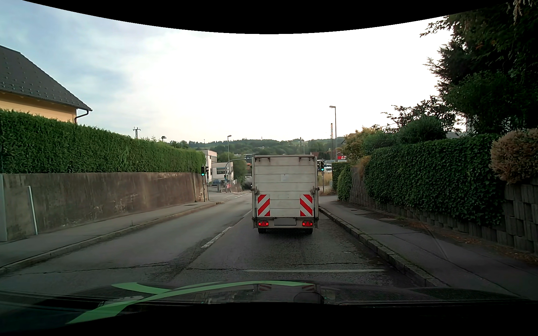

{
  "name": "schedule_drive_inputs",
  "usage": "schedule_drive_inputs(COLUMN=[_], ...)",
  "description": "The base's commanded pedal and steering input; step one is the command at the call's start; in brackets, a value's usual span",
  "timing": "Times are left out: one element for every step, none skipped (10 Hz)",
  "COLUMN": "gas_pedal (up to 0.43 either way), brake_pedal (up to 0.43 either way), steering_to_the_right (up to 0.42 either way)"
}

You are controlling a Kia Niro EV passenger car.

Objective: Follow the waypoints while adhering to traffic rules and regulations

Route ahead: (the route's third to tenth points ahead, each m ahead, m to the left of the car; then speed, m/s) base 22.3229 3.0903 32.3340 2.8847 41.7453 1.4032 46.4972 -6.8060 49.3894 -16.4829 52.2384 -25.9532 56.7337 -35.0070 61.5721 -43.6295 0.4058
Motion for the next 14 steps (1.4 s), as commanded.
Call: schedule_drive_inputs(gas_pedal=[0.000,0.000,0.000,0.000,0.000,0.000,0.000,0.000,0.000,0.000,0.000,0.000,0.000,0.000], brake_pedal=[0.000,0.000,0.000,0.000,0.000,0.000,0.030,0.073,0.098,0.098,0.085,0.067,0.061,0.061], steering_to_the_right=[-0.025,-0.026,-0.027,-0.027,-0.028,-0.029,-0.030,-0.029,-0.027,-0.026,-0.025,-0.023,-0.020,-0.018])
